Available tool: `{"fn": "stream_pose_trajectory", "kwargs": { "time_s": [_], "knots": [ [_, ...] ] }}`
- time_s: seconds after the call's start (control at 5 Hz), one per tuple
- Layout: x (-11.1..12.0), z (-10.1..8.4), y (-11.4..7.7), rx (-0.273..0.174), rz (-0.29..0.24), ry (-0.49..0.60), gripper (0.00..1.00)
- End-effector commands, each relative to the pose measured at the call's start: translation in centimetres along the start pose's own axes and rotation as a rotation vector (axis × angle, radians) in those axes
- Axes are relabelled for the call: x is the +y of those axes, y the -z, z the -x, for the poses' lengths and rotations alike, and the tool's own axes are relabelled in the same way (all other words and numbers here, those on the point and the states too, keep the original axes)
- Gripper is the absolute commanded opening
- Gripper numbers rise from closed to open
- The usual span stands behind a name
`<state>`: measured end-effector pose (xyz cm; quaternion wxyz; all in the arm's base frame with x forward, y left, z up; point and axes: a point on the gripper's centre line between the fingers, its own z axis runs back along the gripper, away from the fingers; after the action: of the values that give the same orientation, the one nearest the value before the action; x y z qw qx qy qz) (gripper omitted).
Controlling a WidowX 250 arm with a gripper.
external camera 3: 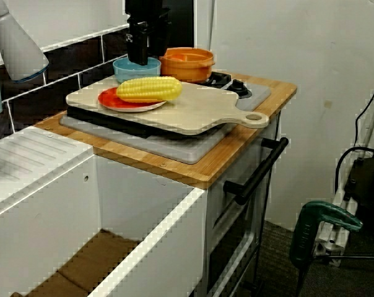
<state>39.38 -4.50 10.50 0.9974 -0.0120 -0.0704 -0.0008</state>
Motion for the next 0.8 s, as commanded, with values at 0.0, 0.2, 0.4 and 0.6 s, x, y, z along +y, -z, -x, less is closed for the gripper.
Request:
{"fn": "stream_pose_trajectory", "kwargs": {
  "time_s": [0.0, 0.2, 0.4, 0.6],
  "knots": [
    [0.6, -0.5, -3.3, -0.057, 0.017, -0.003, 1.0],
    [1.2, -0.2, -3.2, -0.057, 0.0, -0.005, 1.0],
    [1.8, -0.3, -3.2, -0.054, -0.009, -0.016, 1.0],
    [2.7, -0.5, -2.9, -0.052, -0.026, -0.032, 1.0]
  ]
}}
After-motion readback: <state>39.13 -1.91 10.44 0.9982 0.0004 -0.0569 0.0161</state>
